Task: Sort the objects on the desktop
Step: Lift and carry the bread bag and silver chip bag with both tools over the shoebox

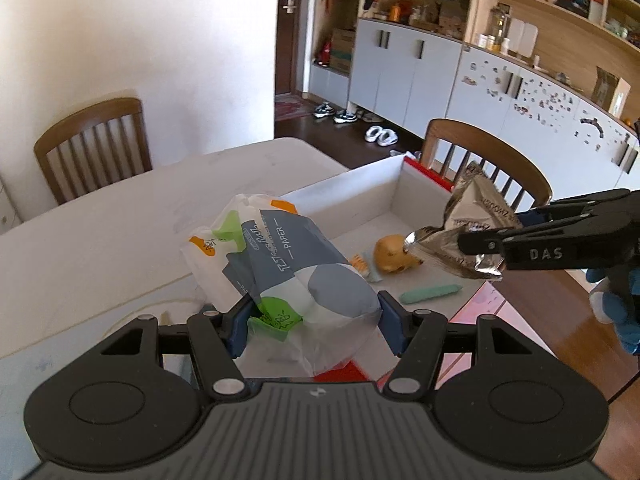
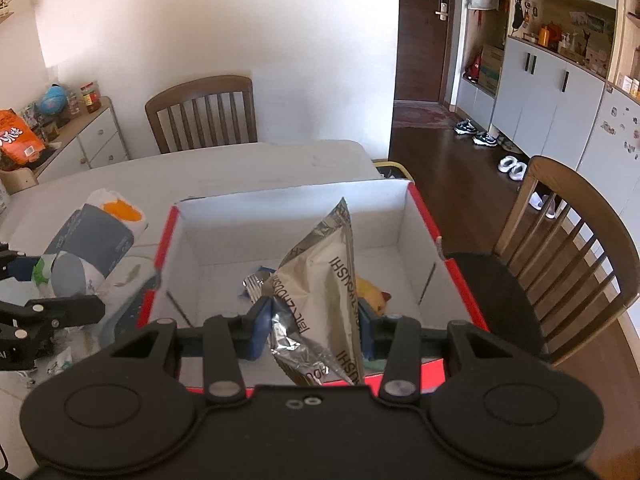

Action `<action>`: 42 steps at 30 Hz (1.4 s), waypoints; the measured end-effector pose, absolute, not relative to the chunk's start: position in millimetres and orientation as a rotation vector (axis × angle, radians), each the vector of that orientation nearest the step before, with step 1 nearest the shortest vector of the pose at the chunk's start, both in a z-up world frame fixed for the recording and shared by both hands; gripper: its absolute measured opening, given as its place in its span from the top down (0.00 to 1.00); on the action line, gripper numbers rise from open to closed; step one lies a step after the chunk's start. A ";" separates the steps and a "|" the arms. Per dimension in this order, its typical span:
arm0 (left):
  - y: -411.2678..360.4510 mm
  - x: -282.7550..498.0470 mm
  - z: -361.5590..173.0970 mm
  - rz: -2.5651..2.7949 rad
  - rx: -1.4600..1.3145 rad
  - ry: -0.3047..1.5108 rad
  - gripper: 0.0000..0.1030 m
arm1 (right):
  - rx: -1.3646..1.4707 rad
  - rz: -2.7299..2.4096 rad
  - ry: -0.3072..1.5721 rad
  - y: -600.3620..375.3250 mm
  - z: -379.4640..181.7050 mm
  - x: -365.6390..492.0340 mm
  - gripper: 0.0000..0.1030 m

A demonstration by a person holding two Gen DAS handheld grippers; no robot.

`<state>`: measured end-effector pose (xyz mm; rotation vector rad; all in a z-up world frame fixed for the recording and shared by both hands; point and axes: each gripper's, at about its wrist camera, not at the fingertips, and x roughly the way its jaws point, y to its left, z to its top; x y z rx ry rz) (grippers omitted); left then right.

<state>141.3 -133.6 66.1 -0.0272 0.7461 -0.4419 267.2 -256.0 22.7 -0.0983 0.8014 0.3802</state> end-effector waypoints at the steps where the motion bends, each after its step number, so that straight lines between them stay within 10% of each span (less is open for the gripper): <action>1: -136.9 144.1 66.3 -0.446 -0.023 0.746 0.39 | -0.102 0.381 0.802 -257.6 21.9 268.7 0.59; 42: -217.7 250.4 -0.6 -0.618 0.062 1.010 0.39 | -0.137 0.584 1.067 -254.3 -43.7 321.6 0.59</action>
